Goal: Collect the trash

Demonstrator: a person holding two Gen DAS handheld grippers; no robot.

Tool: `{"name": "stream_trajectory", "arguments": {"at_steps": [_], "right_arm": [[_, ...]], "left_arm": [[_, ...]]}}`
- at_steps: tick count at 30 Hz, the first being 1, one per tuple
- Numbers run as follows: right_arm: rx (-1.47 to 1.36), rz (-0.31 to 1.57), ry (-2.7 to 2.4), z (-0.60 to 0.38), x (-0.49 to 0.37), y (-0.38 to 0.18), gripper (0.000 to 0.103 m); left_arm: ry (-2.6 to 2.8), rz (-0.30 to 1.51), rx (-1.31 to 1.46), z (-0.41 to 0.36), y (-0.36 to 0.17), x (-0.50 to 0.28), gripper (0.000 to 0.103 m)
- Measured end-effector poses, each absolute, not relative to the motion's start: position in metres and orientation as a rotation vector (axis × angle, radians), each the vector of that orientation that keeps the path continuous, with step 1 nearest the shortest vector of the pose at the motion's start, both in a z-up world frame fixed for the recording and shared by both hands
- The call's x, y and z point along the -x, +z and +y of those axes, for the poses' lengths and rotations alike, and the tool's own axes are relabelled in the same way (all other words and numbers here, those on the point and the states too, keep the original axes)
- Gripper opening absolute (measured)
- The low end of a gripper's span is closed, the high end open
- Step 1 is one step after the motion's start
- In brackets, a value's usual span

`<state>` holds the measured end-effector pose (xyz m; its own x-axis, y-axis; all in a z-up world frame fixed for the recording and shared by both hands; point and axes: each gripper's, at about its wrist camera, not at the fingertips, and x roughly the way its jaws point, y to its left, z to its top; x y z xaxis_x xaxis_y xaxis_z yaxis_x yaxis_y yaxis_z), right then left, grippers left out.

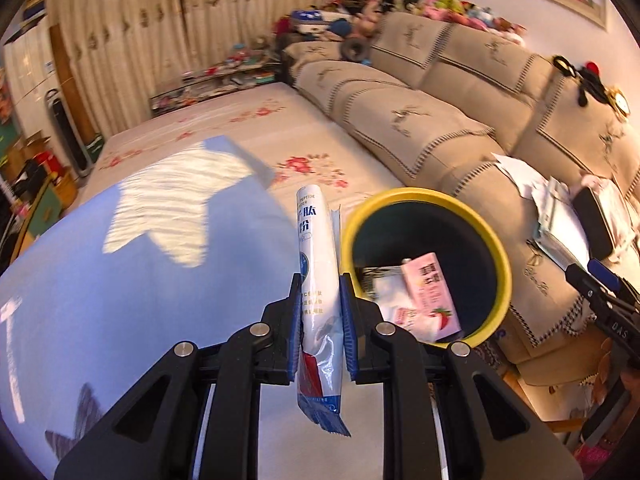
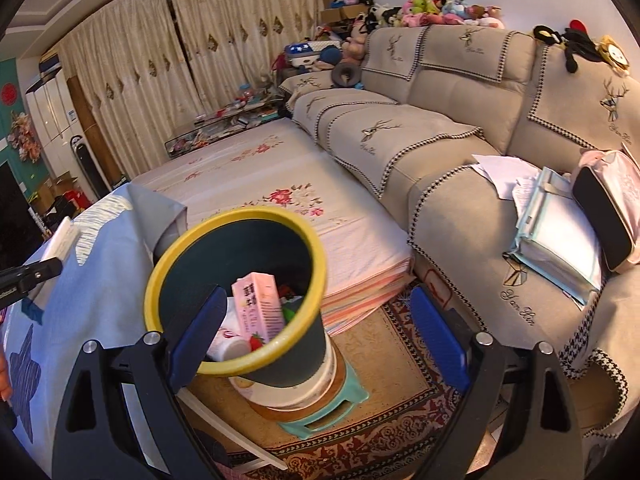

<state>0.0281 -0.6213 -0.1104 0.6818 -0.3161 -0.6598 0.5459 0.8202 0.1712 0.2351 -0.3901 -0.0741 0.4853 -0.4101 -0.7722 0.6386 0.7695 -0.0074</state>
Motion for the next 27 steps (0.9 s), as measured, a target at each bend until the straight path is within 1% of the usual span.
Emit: {"name": "stream_trajectory", "arguments": {"at_steps": [7,9,10,11,12,13,14,15,16,17,21,24,27], "right_arm": [[-0.400,0.665,-0.514,-0.636,-0.016,-0.118,0.088],[-0.404,0.666,-0.522,-0.638,-0.015,-0.119,0.088],[-0.404,0.666,-0.526,-0.640,-0.014,-0.119,0.088],[-0.405,0.666,-0.532,-0.641,-0.012,-0.120,0.088],[-0.407,0.665,-0.539,-0.642,-0.009,-0.120,0.088],[-0.407,0.664,-0.548,-0.642,-0.007,-0.120,0.088],[-0.406,0.665,-0.558,-0.642,-0.005,-0.120,0.089],[-0.405,0.667,-0.566,-0.643,-0.003,-0.121,0.089],[-0.405,0.671,-0.572,-0.644,-0.001,-0.121,0.089],[-0.408,0.676,-0.573,-0.644,0.000,-0.122,0.089],[-0.405,0.685,-0.547,-0.634,0.000,-0.119,0.089],[-0.386,0.679,-0.514,-0.617,0.000,-0.112,0.089],[-0.358,0.669,-0.467,-0.592,-0.005,-0.099,0.089]], "left_arm": [[-0.768,0.889,-0.365,-0.487,-0.093,-0.221,0.018],[-0.786,0.901,-0.375,-0.507,-0.101,-0.223,0.019],[-0.797,0.911,-0.378,-0.517,-0.106,-0.223,0.021],[-0.799,0.917,-0.381,-0.523,-0.110,-0.224,0.026],[-0.797,0.921,-0.384,-0.532,-0.114,-0.225,0.028],[-0.796,0.922,-0.386,-0.537,-0.117,-0.226,0.035],[-0.796,0.924,-0.389,-0.541,-0.121,-0.229,0.055],[-0.791,0.918,-0.391,-0.546,-0.122,-0.230,0.067],[-0.780,0.906,-0.388,-0.546,-0.123,-0.230,0.084],[-0.773,0.896,-0.384,-0.546,-0.123,-0.231,0.088],[-0.762,0.897,-0.359,-0.525,-0.115,-0.231,0.090],[-0.746,0.871,-0.307,-0.482,-0.095,-0.223,0.093],[-0.681,0.797,-0.268,-0.418,-0.066,-0.208,0.098]]}}
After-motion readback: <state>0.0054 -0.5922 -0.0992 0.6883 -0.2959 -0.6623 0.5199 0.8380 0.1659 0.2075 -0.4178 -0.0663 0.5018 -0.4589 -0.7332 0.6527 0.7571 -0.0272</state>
